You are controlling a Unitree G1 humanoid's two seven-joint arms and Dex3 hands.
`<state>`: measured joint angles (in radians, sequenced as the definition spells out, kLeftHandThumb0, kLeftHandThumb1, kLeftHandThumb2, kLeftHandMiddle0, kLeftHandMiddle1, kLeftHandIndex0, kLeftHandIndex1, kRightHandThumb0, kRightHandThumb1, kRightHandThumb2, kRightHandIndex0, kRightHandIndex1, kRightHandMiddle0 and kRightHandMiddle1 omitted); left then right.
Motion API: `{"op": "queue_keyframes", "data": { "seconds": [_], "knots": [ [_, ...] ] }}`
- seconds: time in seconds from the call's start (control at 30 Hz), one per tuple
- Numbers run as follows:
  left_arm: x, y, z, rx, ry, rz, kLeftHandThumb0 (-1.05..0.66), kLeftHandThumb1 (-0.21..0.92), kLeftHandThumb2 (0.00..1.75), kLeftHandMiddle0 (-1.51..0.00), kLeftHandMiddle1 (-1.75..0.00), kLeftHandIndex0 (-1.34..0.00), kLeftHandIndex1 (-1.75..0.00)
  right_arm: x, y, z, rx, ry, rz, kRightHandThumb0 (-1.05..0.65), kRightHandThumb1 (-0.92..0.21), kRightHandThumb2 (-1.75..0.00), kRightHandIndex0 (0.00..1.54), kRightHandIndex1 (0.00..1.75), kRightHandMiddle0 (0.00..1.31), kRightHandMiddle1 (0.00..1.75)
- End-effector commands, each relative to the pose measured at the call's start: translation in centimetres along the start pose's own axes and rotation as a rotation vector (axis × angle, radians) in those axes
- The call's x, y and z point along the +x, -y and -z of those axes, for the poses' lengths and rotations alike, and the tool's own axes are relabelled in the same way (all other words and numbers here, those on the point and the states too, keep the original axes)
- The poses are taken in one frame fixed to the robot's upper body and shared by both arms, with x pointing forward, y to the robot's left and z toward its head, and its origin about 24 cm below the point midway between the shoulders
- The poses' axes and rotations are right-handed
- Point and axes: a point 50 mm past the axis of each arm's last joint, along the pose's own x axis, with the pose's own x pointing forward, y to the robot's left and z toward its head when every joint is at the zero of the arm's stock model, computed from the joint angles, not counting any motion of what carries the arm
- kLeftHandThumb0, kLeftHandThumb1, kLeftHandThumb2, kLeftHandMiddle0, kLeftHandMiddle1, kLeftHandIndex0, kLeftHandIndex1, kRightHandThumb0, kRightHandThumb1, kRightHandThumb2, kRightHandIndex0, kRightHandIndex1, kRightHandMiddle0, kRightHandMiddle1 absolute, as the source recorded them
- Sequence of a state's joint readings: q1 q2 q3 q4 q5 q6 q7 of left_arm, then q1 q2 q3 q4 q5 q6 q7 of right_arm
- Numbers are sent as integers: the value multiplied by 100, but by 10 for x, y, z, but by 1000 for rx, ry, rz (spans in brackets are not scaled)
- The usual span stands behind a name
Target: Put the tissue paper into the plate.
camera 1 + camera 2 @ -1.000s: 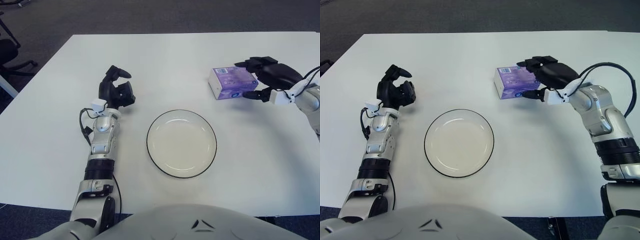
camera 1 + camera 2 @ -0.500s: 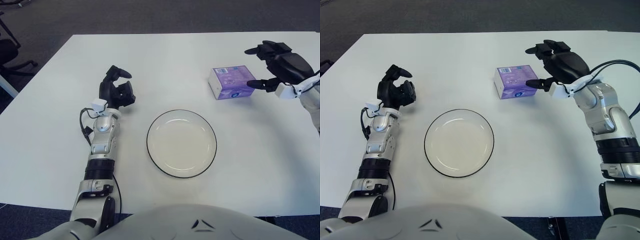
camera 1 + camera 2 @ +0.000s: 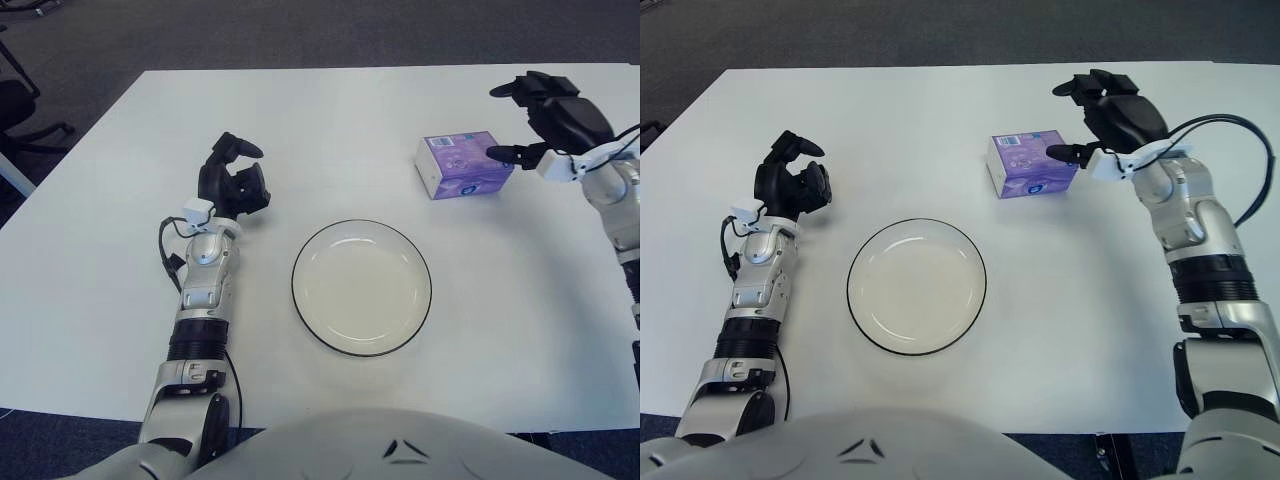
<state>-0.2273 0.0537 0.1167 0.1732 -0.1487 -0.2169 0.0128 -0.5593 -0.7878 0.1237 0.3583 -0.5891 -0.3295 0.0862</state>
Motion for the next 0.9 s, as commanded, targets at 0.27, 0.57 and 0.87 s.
{"op": "queue_keyframes", "data": {
  "seconds": [0.27, 0.57, 0.87],
  "knots": [
    [-60, -2, 66, -47, -299, -70, -44, 46, 114, -127, -175, -50, -175, 21, -5, -9, -58, 119, -140, -93, -92, -58, 11, 10, 0, 54],
    [-61, -2, 66, -48, -300, -74, -44, 45, 116, -128, -175, -51, -175, 29, -15, -15, -68, 152, -250, -100, -92, -62, 2, 3, 0, 36],
    [-62, -2, 65, -46, -298, -77, -44, 43, 117, -128, -175, -52, -175, 33, -24, -18, -57, 164, -324, -104, -92, -68, 0, 0, 0, 22]
  ]
}}
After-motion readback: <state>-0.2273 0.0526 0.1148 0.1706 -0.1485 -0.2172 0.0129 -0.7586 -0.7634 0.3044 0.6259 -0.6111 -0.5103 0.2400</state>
